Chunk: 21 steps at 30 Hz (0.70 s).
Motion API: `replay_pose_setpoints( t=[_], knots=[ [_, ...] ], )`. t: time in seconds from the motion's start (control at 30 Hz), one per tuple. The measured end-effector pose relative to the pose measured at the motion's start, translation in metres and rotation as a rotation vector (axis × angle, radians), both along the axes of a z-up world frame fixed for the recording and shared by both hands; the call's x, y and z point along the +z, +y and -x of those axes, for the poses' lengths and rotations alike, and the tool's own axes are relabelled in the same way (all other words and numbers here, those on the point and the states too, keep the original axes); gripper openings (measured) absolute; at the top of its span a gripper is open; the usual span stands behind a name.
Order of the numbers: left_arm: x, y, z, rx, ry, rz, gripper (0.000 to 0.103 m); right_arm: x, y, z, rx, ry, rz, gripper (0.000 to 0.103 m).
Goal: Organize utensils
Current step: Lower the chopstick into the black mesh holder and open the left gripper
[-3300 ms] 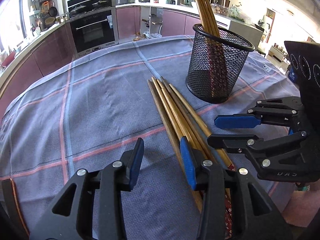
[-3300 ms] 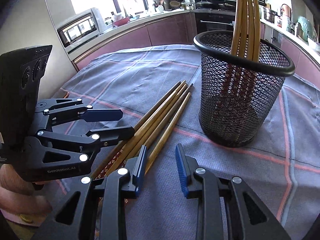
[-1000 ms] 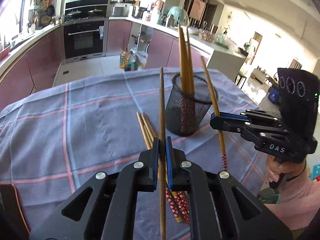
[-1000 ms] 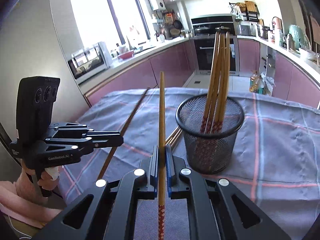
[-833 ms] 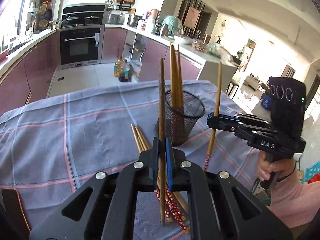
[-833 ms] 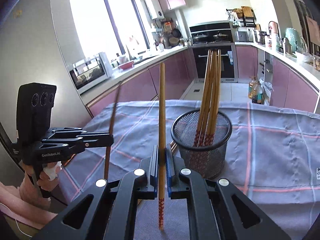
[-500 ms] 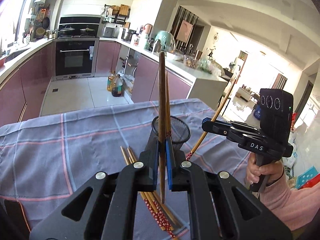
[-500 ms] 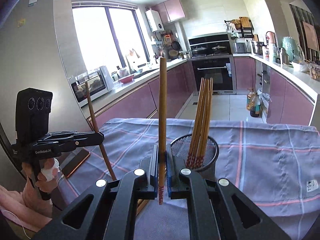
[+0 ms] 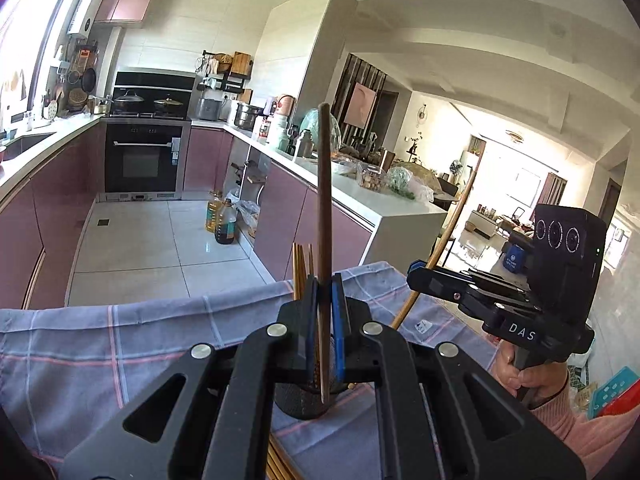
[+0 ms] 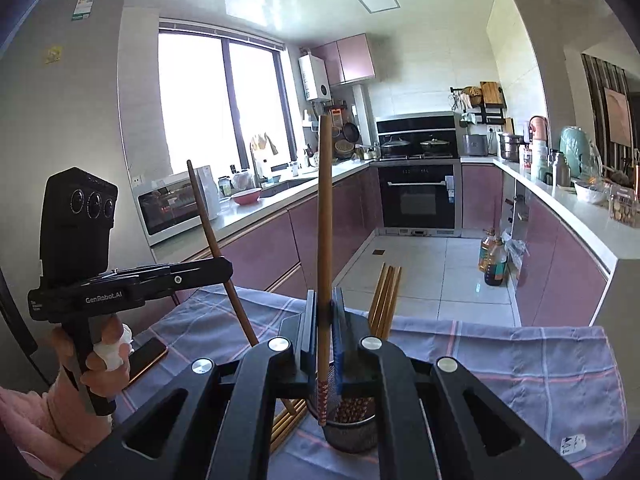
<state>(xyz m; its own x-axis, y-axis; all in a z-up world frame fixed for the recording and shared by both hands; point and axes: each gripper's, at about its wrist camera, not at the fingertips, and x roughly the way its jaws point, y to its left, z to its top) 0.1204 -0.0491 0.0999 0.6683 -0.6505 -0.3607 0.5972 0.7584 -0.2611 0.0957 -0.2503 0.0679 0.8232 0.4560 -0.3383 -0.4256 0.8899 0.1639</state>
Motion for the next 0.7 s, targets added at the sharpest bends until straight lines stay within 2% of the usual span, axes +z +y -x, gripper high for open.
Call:
replay_pose_setpoints(
  t=[0.23, 0.7],
  knots=[
    [0.003, -0.022, -0.017, 0.035, -0.016, -0.042, 0.007, -0.011, 0.000, -0.021, -0.020, 0.024, 0.014, 0.006],
    [-0.063, -0.060, -0.046, -0.025, 0.134, -0.248, 0.007, -0.065, 0.009, -0.060, -0.017, 0.268, 0.072, 0.006]
  ],
)
